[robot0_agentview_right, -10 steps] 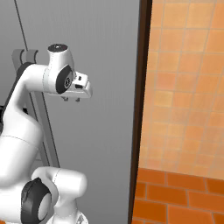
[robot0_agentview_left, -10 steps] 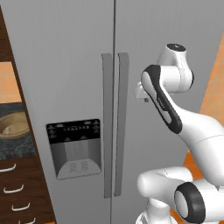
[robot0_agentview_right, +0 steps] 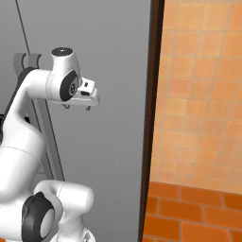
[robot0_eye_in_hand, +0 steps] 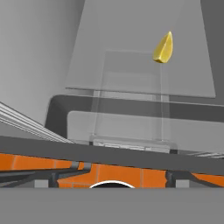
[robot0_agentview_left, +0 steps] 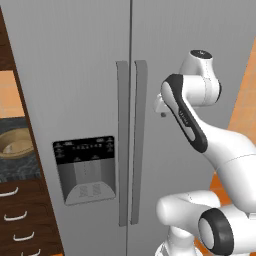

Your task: Grab a lemon wedge from the fridge and one ice cube from the ice bowl, and put them in the glass of lemonade.

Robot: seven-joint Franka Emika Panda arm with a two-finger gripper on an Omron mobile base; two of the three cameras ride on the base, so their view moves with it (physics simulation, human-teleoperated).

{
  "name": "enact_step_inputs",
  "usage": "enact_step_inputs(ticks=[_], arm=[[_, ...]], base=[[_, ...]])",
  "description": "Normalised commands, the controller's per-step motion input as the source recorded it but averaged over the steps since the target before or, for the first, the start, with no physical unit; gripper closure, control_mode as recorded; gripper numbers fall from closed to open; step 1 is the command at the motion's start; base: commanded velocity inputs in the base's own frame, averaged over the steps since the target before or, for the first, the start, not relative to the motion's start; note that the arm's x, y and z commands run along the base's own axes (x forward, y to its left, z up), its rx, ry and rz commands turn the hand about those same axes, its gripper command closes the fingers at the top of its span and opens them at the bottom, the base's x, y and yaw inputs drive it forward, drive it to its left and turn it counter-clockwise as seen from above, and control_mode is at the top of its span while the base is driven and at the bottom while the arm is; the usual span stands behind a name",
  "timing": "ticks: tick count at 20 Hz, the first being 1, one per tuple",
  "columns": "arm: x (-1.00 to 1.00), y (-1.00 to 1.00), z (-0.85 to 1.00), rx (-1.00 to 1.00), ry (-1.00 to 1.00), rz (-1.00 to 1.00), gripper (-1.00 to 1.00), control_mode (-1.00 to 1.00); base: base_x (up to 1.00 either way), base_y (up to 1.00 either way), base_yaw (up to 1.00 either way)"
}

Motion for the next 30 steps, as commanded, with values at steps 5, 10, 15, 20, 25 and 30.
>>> enact_step_inputs(ticks=[5,10,15,20,25,30], arm=[[-0.03,0.0,0.0,0.0,0.0,0.0,-1.0,-1.0],[-0.59,0.0,-0.14,0.0,0.0,0.0,-1.0,-1.0],[-0.48,-0.01,-0.15,0.0,0.0,0.0,-1.0,-1.0],[-0.34,0.0,-0.05,0.0,0.0,0.0,-1.0,-1.0],[-0.05,0.0,-0.04,0.0,0.0,0.0,-1.0,1.0],[0.0,0.0,0.0,0.0,0.0,0.0,-1.0,1.0]], base=[[0.0,0.0,0.0],[0.0,0.0,0.0],[0.0,0.0,0.0],[0.0,0.0,0.0],[-0.36,0.21,0.04],[-0.21,0.99,0.02]])
